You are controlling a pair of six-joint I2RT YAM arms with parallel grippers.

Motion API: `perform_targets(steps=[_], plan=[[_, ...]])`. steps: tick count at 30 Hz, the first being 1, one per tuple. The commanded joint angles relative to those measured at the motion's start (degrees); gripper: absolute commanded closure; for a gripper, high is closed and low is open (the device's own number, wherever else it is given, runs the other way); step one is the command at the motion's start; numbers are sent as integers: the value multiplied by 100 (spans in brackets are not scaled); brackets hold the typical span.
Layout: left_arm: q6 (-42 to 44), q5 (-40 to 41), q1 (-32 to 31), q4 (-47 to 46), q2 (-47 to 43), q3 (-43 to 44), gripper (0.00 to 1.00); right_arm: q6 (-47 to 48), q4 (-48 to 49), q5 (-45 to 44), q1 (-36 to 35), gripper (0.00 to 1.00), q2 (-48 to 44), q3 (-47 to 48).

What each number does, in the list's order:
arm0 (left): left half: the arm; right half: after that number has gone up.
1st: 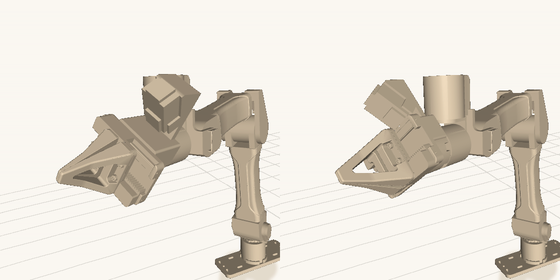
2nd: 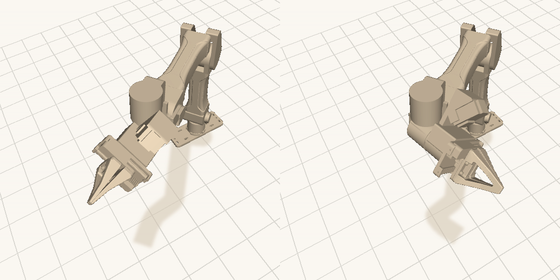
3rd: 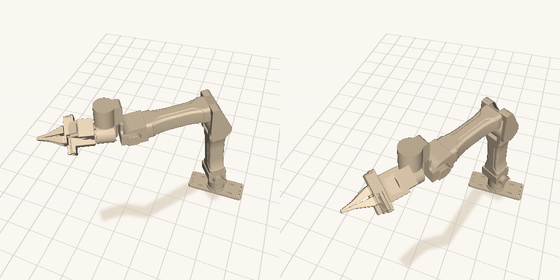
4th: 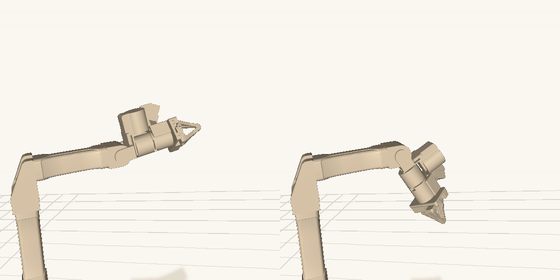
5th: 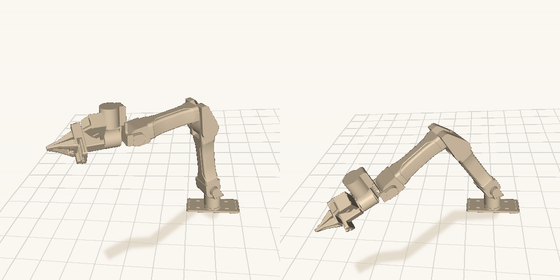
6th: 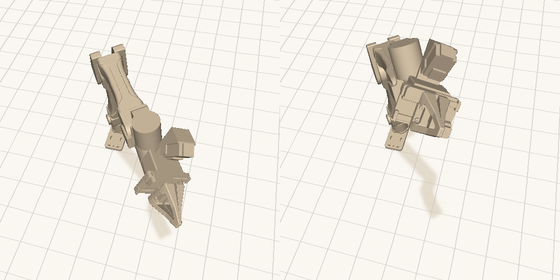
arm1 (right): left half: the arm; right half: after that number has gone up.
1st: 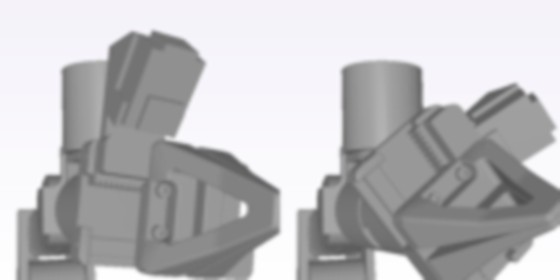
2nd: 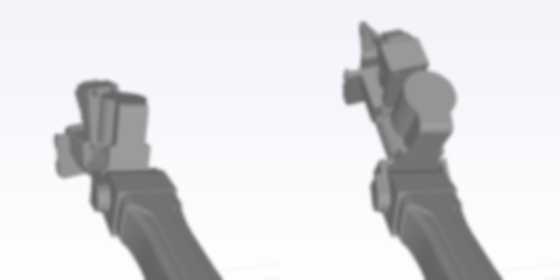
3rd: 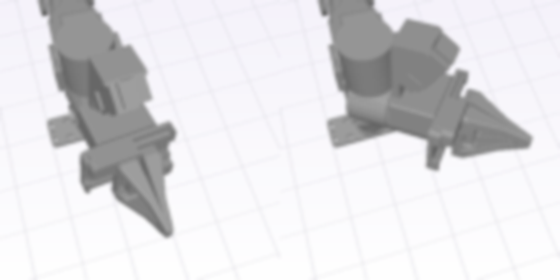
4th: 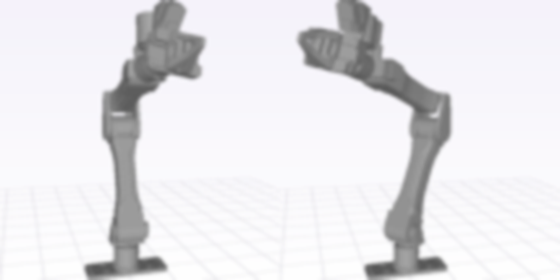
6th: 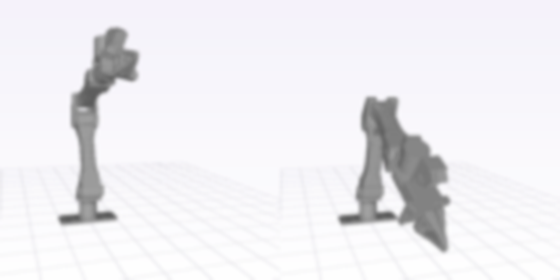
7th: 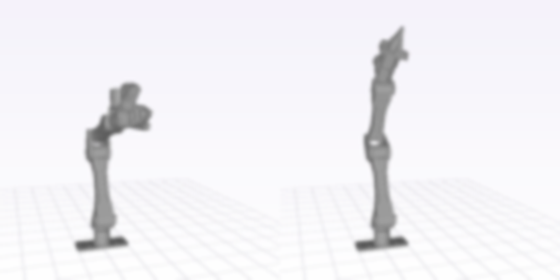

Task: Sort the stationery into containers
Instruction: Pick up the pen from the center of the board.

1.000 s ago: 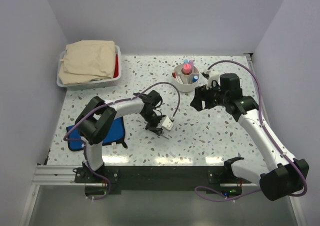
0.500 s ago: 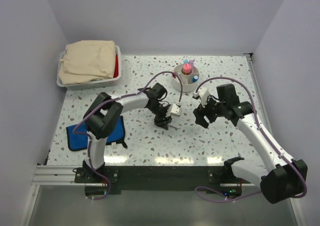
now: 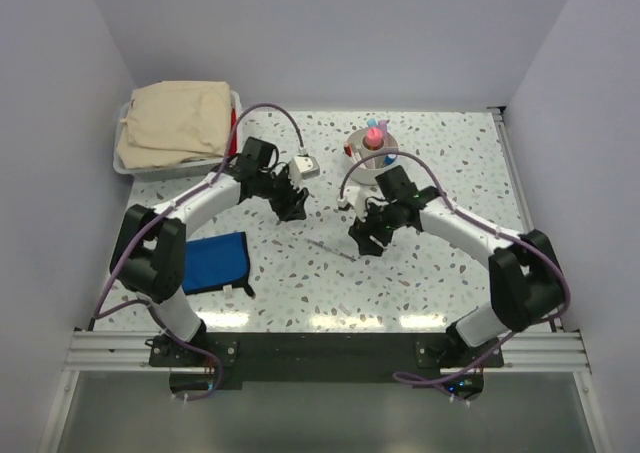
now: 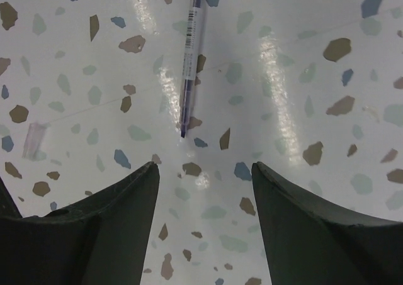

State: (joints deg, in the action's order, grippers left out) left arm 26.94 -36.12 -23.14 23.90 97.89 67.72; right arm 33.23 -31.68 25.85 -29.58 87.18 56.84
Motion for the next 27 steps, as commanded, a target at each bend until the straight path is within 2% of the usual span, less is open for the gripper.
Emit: perform_targets(steps=[1,5,8,14,27], plan=[[-1629,1140,309,-447,-296,-321,37,-124,644,-343,-434,36,465,406],[-1841,1975,353,-483,-542,-400,33,-440,830,-528,-627,36,739,574],[-1824,2292,371,-465,-595,-453,31,-572,935,-580,-759,38,880,609],[-1789,2346,389,-500,-551,-436,31,-616,883,-721,-1049,45,1205,714],[-1727,2399,380,-632,-692,-444,31,-792,716,-1407,-1313,51,1697,925]])
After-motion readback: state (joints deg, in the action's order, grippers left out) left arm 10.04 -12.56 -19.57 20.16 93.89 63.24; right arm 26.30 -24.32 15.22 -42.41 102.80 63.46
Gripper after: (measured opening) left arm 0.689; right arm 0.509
